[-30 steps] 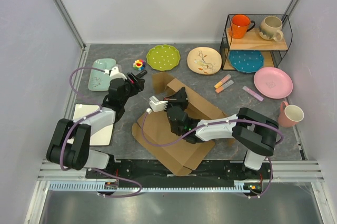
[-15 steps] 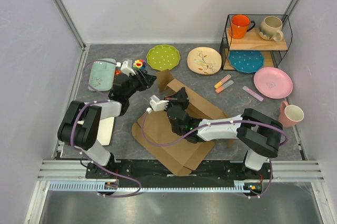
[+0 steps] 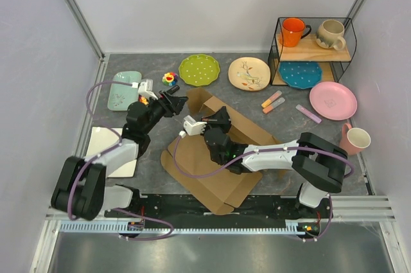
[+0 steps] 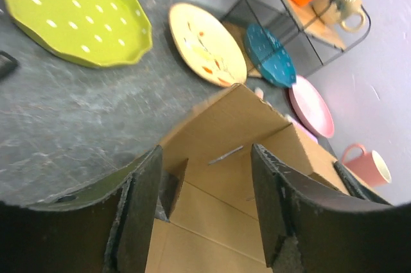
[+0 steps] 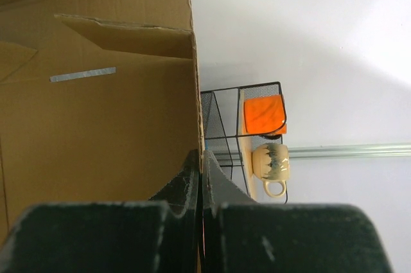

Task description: Fold the paper box

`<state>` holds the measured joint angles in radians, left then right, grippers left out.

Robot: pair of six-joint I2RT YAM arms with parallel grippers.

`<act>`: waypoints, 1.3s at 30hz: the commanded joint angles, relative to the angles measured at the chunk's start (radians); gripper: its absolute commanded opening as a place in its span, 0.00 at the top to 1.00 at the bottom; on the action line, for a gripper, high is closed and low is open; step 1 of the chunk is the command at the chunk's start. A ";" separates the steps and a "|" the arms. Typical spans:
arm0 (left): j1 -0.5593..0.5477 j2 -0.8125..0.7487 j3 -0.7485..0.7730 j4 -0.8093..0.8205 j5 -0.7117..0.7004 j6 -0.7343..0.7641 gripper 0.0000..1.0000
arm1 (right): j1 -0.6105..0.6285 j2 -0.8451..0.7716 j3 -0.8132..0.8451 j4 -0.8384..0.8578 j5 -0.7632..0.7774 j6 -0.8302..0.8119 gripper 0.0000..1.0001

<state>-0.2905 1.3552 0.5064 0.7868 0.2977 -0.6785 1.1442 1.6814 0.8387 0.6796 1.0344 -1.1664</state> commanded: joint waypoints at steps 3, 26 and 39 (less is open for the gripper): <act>-0.004 -0.172 -0.063 -0.156 -0.152 0.232 0.32 | -0.001 -0.032 0.013 -0.026 -0.011 0.051 1.00; -0.024 0.097 0.098 -0.037 0.029 0.315 0.30 | -0.003 -0.035 0.017 -0.058 -0.030 0.085 1.00; -0.032 0.277 0.196 -0.035 0.064 0.358 0.48 | -0.009 -0.035 0.010 -0.055 -0.039 0.099 1.00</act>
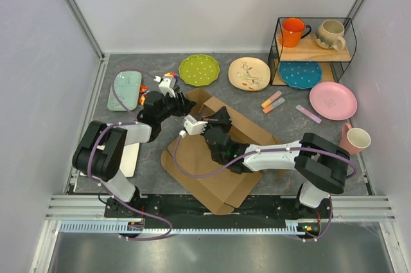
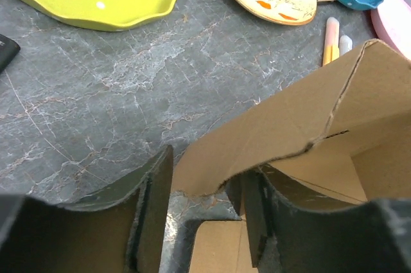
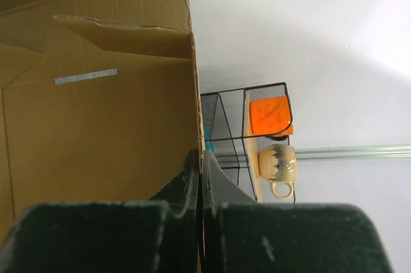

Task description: Fold the paper box

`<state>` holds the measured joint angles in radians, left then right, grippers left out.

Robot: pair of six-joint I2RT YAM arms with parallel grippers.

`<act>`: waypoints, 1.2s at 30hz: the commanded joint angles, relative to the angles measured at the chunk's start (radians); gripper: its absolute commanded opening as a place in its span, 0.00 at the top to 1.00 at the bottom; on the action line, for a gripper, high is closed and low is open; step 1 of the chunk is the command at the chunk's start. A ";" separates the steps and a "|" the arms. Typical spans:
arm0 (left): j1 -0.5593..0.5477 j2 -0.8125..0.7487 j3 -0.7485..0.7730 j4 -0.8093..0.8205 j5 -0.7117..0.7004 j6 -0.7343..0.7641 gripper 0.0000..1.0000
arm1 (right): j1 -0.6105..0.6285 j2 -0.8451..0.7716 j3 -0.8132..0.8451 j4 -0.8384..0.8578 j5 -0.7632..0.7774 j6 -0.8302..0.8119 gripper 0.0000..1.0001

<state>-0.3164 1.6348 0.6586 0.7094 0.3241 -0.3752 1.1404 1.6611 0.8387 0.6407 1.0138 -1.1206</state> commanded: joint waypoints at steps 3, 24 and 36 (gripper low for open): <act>-0.007 -0.029 0.032 0.032 0.021 0.074 0.66 | -0.008 -0.023 0.003 -0.018 -0.018 0.053 1.00; -0.062 -0.302 -0.062 -0.131 -0.053 -0.108 0.98 | -0.014 0.028 -0.001 0.062 0.038 -0.008 1.00; -0.107 -0.336 -0.209 -0.090 -0.120 -0.284 0.98 | 0.004 0.077 0.000 0.168 0.084 -0.071 1.00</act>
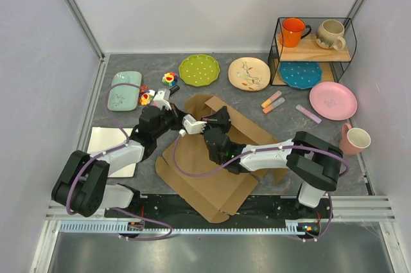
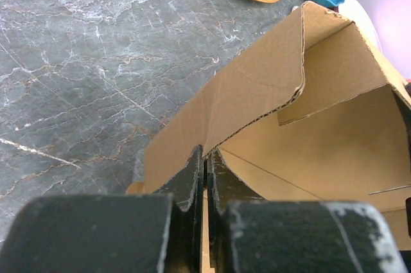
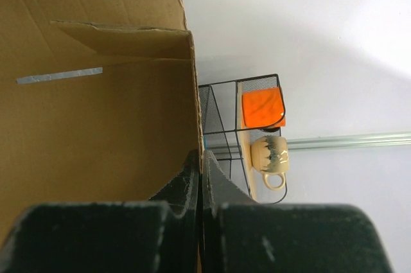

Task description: Fold the paper box

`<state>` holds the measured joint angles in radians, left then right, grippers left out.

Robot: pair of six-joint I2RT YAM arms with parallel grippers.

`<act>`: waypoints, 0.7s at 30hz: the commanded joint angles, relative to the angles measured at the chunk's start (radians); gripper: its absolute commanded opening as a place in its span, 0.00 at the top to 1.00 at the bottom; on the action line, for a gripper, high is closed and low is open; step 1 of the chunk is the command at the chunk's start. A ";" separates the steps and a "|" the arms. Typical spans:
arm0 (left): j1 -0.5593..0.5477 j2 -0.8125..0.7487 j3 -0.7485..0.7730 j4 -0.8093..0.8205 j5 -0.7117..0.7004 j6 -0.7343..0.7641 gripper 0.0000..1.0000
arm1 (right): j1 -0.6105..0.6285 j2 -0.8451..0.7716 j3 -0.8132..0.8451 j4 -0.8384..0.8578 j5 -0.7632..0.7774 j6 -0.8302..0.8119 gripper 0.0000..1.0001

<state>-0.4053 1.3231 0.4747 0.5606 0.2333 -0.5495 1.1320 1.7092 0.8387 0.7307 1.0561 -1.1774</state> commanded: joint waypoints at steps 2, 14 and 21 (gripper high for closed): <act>-0.032 -0.031 -0.031 0.058 -0.034 -0.127 0.98 | 0.021 0.032 -0.009 0.104 0.048 -0.039 1.00; -0.128 -0.059 -0.123 0.077 -0.078 -0.240 0.98 | 0.072 0.043 -0.066 0.266 0.097 -0.126 1.00; -0.148 -0.001 -0.130 0.090 -0.046 -0.322 0.90 | 0.129 0.067 -0.128 0.432 0.133 -0.218 1.00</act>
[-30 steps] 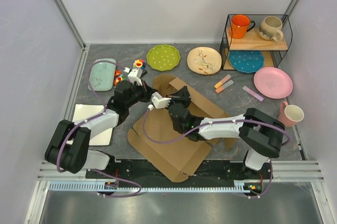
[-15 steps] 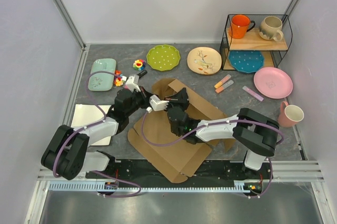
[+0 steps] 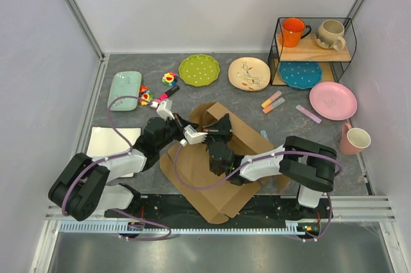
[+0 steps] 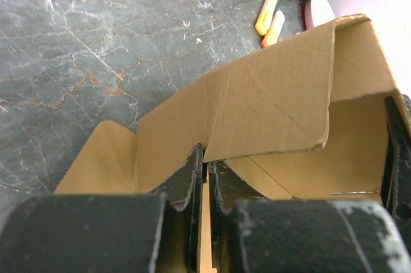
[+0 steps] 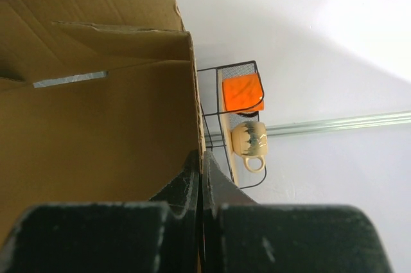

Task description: Fold the paper box

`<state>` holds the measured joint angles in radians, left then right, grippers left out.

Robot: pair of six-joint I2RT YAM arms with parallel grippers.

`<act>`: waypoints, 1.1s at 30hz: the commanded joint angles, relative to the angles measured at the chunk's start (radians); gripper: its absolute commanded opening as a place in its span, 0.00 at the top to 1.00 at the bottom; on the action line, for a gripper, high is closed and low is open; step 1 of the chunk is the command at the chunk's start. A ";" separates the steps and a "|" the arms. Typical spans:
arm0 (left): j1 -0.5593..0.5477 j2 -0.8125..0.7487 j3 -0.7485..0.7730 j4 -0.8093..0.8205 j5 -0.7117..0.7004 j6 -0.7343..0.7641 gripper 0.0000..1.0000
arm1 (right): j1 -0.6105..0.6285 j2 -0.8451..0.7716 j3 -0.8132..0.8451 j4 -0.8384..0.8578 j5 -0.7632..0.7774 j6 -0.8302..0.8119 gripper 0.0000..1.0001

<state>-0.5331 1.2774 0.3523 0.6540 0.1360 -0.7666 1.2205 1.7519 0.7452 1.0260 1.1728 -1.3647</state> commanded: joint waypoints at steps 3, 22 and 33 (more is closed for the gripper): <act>-0.021 0.074 0.013 -0.020 0.103 -0.119 0.85 | 0.065 0.031 -0.066 0.163 0.039 -0.031 1.00; -0.021 -0.047 0.059 -0.296 0.106 0.016 0.69 | 0.096 0.000 -0.135 0.152 0.074 0.009 1.00; -0.015 -0.246 0.103 -0.600 -0.132 0.130 0.69 | 0.096 -0.015 -0.144 0.128 0.073 0.035 1.00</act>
<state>-0.5510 1.1164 0.4076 0.1928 0.1650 -0.7139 1.3006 1.7382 0.6384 1.2091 1.2041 -1.4322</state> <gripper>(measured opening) 0.317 0.018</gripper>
